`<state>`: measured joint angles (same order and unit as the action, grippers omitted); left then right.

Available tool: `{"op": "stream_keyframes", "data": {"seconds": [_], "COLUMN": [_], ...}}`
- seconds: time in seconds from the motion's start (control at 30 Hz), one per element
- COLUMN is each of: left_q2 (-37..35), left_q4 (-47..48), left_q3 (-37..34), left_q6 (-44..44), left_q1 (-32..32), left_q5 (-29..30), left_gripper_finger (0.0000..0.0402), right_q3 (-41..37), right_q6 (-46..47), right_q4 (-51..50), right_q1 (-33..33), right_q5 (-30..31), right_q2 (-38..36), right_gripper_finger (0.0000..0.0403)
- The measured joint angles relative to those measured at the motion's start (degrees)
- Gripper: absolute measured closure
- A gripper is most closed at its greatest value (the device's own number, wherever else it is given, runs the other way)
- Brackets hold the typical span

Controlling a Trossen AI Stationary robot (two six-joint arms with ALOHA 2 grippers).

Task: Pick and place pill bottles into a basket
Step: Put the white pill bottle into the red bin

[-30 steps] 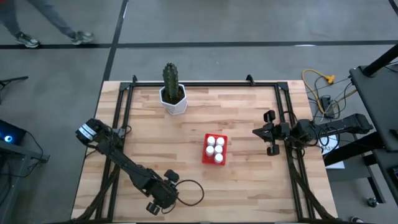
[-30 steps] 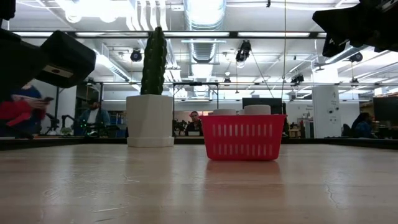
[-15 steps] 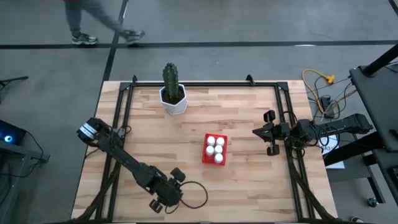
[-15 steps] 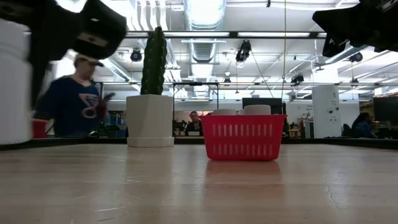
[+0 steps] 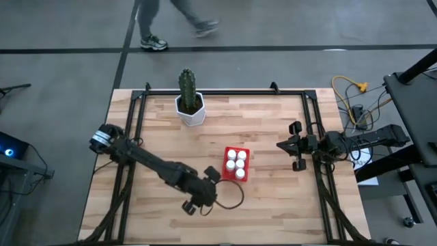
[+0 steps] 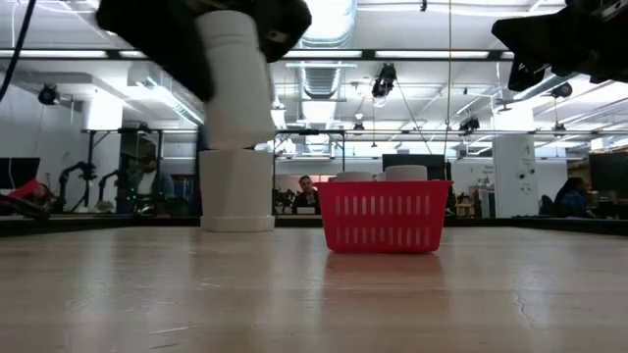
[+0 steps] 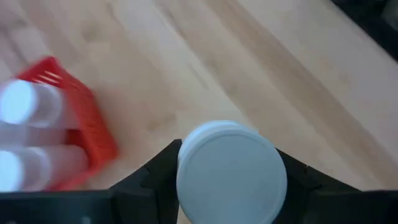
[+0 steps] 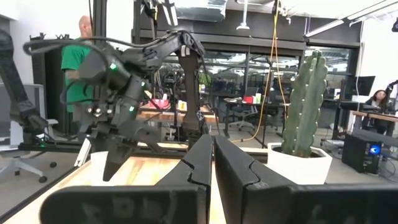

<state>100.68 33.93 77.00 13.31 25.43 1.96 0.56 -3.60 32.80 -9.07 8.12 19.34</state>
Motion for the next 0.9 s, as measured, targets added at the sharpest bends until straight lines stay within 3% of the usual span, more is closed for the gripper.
{"op": "stream_keyframes", "data": {"seconds": [0.37, 0.57, 0.9], "left_q2": [0.0, 0.2, 5.8], "left_q4": [-0.9, -6.3, -8.0], "left_q3": [2.2, 2.2, 2.3], "left_q6": [5.5, 8.1, 8.8], "left_q1": [-7.1, -10.3, -12.9], "left_q5": [1.8, 2.3, 2.6], "left_gripper_finger": [0.0246, 0.0246, 0.0246], "right_q3": [0.0, 0.0, 0.0], "right_q6": [0.0, 0.0, -0.4], "right_q4": [0.0, 0.0, 0.1], "right_q1": [0.0, 0.0, 0.0], "right_q5": [0.0, 0.0, 0.1], "right_q2": [0.0, 0.0, 0.6], "right_gripper_finger": [0.0394, 0.0394, 0.0394]}}
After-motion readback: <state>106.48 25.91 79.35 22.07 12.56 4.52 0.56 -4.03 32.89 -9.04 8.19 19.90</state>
